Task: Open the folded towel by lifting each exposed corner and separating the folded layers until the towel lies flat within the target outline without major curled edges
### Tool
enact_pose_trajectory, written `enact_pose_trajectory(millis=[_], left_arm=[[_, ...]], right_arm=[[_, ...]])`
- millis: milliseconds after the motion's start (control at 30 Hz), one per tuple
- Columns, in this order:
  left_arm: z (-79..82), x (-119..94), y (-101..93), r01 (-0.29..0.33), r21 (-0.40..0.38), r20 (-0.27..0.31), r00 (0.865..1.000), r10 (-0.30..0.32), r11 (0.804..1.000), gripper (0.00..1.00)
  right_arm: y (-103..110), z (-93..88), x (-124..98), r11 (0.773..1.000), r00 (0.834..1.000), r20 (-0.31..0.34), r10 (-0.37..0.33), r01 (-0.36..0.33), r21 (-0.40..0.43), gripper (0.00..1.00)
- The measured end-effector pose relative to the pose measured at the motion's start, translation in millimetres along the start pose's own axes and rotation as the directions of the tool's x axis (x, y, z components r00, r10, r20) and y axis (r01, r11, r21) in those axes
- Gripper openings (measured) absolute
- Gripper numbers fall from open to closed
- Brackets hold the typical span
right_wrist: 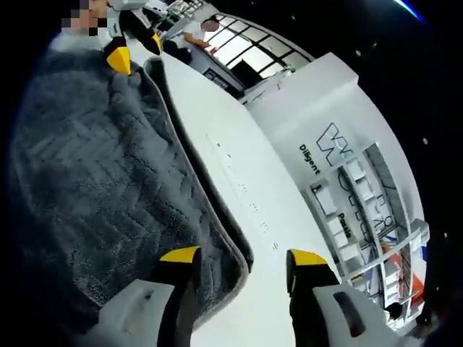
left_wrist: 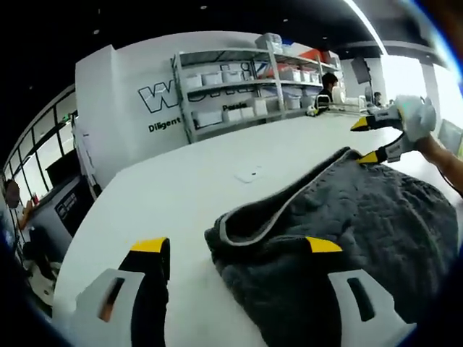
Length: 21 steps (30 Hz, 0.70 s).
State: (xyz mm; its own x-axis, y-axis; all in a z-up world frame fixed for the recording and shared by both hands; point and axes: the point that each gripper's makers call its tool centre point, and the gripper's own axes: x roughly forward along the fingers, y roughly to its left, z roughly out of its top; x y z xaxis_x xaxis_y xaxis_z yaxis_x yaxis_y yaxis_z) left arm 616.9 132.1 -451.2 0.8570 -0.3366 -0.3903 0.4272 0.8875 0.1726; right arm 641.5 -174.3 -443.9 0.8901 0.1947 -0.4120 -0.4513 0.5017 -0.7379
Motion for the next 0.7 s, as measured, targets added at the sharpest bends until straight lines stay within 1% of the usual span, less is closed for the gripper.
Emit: enact_pose_trajectory(millis=[67, 100, 133, 233, 267, 333, 367, 433, 500, 533, 567, 600, 633, 667, 700], left_arm=[[3.9, -4, -0.3, 0.000, -0.018, 0.016, 1.000, 0.000, 1.000, 0.90], [5.5, -7, -1.3, 0.004, -0.028, 0.019, 1.000, -0.003, 1.000, 0.96], [7.0, -9, -2.8, 0.009, -0.038, 0.022, 1.000, -0.009, 0.999, 1.00], [10.9, -19, -7.0, 0.023, -0.044, 0.034, 0.999, -0.022, 0.999, 1.00], [11.7, -22, -8.6, 0.029, -0.044, 0.038, 0.999, -0.027, 0.999, 1.00], [12.1, -28, -13.3, 0.047, -0.043, 0.040, 0.998, -0.045, 0.998, 1.00], [11.8, -31, -15.4, 0.053, -0.045, 0.041, 0.998, -0.052, 0.998, 1.00], [10.6, -39, -19.4, 0.066, -0.051, 0.044, 0.997, -0.064, 0.997, 0.99], [8.6, -47, -24.7, 0.085, -0.052, 0.047, 0.995, -0.083, 0.995, 0.99], [6.2, -51, -28.5, 0.102, -0.057, 0.042, 0.994, -0.099, 0.993, 0.99], [3.2, -57, -36.2, 0.137, -0.078, 0.036, 0.990, -0.135, 0.987, 0.99], [3.0, -62, -44.2, 0.177, -0.089, 0.045, 0.984, -0.174, 0.980, 0.99], [2.9, -68, -49.7, 0.202, -0.089, 0.054, 0.979, -0.198, 0.975, 0.99], [1.1, -74, -52.1, 0.205, -0.083, 0.052, 0.978, -0.201, 0.975, 0.99], [-1.4, -81, -56.8, 0.216, -0.070, 0.047, 0.976, -0.213, 0.974, 0.99]], right_arm=[[-2, 1.8, -3, 1.000, 1.000, 0.011, -0.010, 0.009, 0.027, 0.77], [-2, 2.6, -6, 0.999, 1.000, 0.014, -0.014, 0.013, 0.041, 0.82], [-1, 2.6, -11, 0.999, 1.000, 0.016, -0.018, 0.017, 0.051, 0.86], [-5, 7.6, -16, 0.997, 0.999, 0.036, -0.015, 0.012, 0.082, 0.98], [-5, 9.4, -18, 0.994, 0.999, 0.050, -0.011, 0.005, 0.107, 0.99], [5, 13.2, -25, 0.988, 0.995, 0.085, 0.047, -0.059, 0.145, 0.99], [10, 14.2, -29, 0.980, 0.993, 0.100, 0.070, -0.087, 0.181, 0.99], [16, 12.9, -37, 0.971, 0.988, 0.108, 0.107, -0.127, 0.204, 0.99], [20, 11.7, -46, 0.963, 0.986, 0.118, 0.121, -0.145, 0.227, 0.99], [23, 11.2, -51, 0.960, 0.984, 0.123, 0.131, -0.157, 0.231, 0.99], [29, 8.6, -59, 0.950, 0.979, 0.125, 0.164, -0.190, 0.246, 0.99], [34, 7.3, -65, 0.943, 0.974, 0.131, 0.185, -0.213, 0.257, 0.99], [37, 6.3, -70, 0.935, 0.969, 0.141, 0.203, -0.235, 0.267, 0.99], [39, 5.2, -74, 0.927, 0.964, 0.154, 0.216, -0.252, 0.278, 0.96], [37, 2.5, -80, 0.928, 0.965, 0.156, 0.212, -0.249, 0.278, 0.89]])
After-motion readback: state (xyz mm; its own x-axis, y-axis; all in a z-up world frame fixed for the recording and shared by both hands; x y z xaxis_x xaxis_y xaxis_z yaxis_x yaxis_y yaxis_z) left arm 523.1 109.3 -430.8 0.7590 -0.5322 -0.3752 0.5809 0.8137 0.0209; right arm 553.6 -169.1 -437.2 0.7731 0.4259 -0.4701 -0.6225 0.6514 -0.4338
